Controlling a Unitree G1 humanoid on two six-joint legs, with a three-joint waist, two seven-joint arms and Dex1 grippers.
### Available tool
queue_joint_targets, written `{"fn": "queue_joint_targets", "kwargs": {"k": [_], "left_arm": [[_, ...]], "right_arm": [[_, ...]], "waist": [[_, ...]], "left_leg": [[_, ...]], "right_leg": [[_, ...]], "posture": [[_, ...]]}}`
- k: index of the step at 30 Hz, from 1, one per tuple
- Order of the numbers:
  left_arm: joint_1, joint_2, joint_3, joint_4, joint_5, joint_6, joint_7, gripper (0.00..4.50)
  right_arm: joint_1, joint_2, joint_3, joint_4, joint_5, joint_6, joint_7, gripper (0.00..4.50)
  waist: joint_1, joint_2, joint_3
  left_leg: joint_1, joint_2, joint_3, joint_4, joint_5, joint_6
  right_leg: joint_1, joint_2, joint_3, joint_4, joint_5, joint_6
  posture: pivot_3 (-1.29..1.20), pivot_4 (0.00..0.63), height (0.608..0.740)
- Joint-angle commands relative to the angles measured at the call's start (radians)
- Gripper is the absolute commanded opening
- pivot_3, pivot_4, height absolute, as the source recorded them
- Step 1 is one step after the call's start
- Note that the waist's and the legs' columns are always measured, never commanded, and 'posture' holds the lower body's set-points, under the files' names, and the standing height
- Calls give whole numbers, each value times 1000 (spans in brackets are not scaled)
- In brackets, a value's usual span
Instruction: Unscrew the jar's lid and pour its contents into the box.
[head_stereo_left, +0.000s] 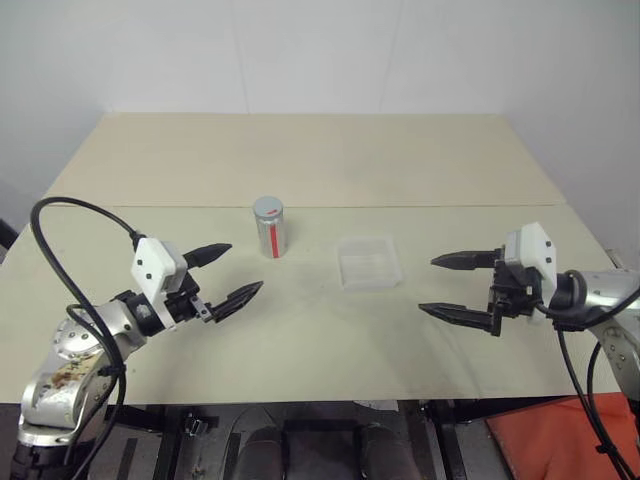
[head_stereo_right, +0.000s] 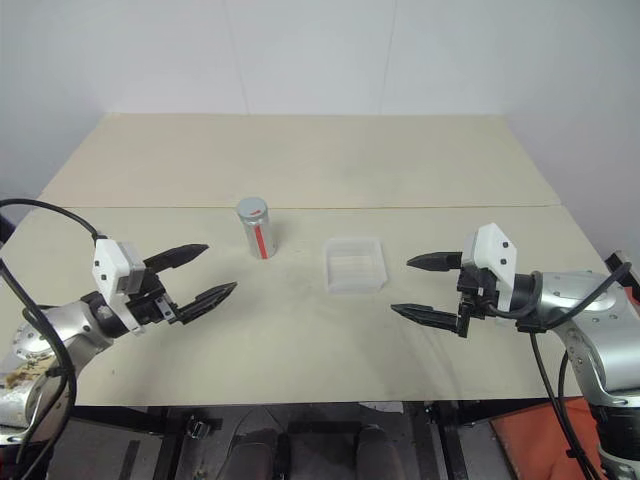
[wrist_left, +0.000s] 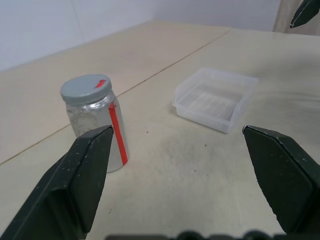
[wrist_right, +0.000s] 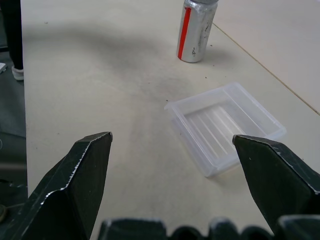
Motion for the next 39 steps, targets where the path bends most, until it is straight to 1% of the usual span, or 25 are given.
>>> {"fn": "queue_joint_targets", "kwargs": {"k": [1, 7, 10, 15, 19, 23, 28, 31, 39], "left_arm": [[-18, 16, 10, -7, 3, -12, -4, 4500], [-31, 24, 4, 4, 4, -13, -13, 4500], [-46, 0, -25, 8, 28, -6, 27, 4500], [-34, -162, -106, -22, 106, 7, 231, 4500], [-21, -356, -211, 3, 299, -37, 497, 4500], [-20, -484, -282, 47, 460, -120, 662, 4500], [-49, -562, -331, 120, 569, -211, 755, 4500], [-85, -596, -335, 173, 612, -233, 806, 4500], [-203, -660, -332, 324, 667, -245, 887, 4500]], "right_arm": [[0, -11, -38, -26, 7, -7, -7, 4485], [15, -5, -35, -32, 0, -16, -22, 4485], [16, 9, -30, -41, -9, -11, -57, 4485], [35, 17, -29, -67, -8, -10, -80, 4485], [41, 15, -36, -74, -4, -7, -91, 4485], [41, 8, -43, -74, -3, -8, -95, 4485], [35, 1, -49, -77, -1, -7, -99, 4485], [35, 0, -53, -80, 0, -7, -101, 4485], [33, 1, -59, -90, 1, -5, -109, 4485]], "waist": [[0, 0, 0], [0, 0, 0], [0, 0, 0], [3, 0, 0], [8, -1, 0], [14, -1, 0], [19, -1, 0], [22, -1, 0], [23, -1, 0]], "left_leg": [[0, 0, 0, 0, 0, 0], [0, 0, 0, 0, 0, 0], [0, 0, 0, 0, 0, 0], [-1, 0, -1, 0, 0, 0], [0, -1, -1, 1, 0, 0], [0, -1, -2, 1, 0, 0], [0, -2, -1, 1, 0, 0], [0, -2, -1, 1, 0, 0], [-1, -2, -2, 1, 0, 0]], "right_leg": [[0, 0, 0, 0, 0, 0], [0, 0, 0, 0, 0, 0], [0, 0, 0, 0, 0, 0], [0, 0, 0, 0, 0, 0], [2, 0, 0, 0, 1, 1], [2, 0, 0, -1, 1, 1], [2, 0, 1, -1, 1, 1], [2, 0, 1, -1, 1, 1], [2, 0, 1, -1, 1, 1]], "posture": [[0, 150, 740], [0, 150, 740], [0, 150, 740], [0, 150, 740], [0, 150, 740], [0, 150, 740], [0, 150, 740], [0, 150, 740], [0, 150, 740]]}}
